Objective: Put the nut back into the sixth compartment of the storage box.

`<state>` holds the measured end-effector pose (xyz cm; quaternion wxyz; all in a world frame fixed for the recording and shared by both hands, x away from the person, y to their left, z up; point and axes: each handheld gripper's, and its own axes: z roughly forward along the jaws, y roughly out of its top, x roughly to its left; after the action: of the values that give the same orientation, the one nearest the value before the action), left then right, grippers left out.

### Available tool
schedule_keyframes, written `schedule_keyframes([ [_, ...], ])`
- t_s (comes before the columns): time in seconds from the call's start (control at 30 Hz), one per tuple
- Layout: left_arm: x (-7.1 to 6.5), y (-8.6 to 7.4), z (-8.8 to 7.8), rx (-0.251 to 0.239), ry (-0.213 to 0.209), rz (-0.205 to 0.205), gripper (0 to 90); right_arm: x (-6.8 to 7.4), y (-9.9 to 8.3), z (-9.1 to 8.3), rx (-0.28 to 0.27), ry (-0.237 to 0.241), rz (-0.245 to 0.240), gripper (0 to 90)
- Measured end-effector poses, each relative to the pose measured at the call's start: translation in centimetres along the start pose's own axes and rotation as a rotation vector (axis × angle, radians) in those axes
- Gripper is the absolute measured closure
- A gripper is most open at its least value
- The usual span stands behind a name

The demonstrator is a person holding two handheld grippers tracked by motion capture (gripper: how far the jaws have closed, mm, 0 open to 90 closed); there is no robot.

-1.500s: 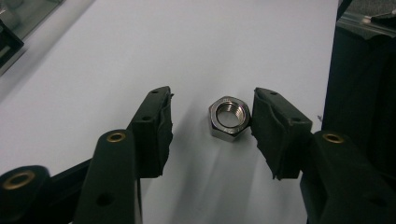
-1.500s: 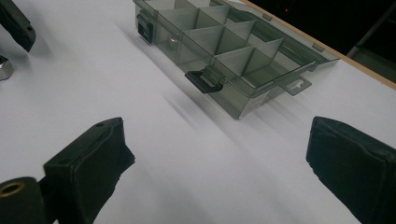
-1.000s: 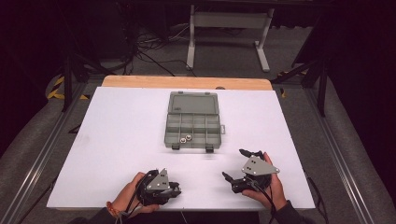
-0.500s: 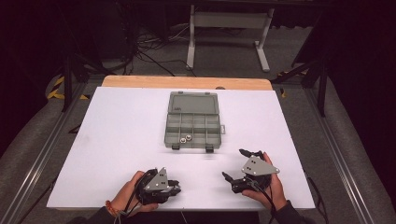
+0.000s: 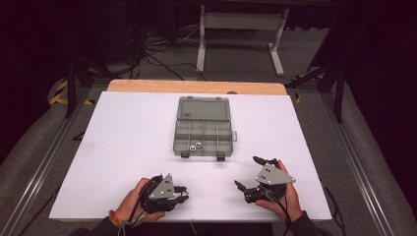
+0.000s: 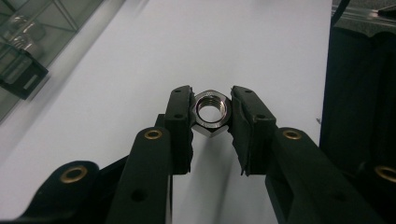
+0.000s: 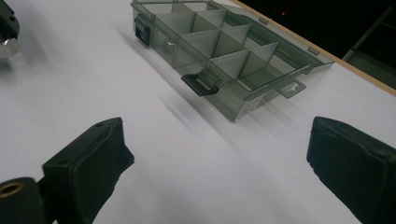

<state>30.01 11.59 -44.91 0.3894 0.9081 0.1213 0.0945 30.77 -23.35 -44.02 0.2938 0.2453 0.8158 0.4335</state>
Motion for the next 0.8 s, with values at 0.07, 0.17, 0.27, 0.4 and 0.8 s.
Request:
schedule_keyframes([
  [0.07,0.1,0.0,-0.1,-0.004,0.003,-0.002,69.9,0.0,0.0,0.0,0.0,0.0,0.0,5.4],
  [0.17,0.2,0.1,-0.3,-0.012,0.014,-0.002,69.9,0.0,0.0,0.0,0.0,0.001,-0.002,5.4],
  [0.27,0.3,0.1,-0.5,-0.014,0.025,-0.007,69.9,0.0,0.0,0.0,0.001,0.0,0.004,5.4],
  [0.4,0.6,0.3,-0.9,-0.034,0.043,-0.008,69.9,0.0,0.0,0.1,0.003,0.0,-0.001,5.4],
  [0.8,1.1,0.6,-1.6,-0.072,0.064,-0.025,69.9,0.0,0.0,0.0,0.001,-0.003,0.001,5.2],
])
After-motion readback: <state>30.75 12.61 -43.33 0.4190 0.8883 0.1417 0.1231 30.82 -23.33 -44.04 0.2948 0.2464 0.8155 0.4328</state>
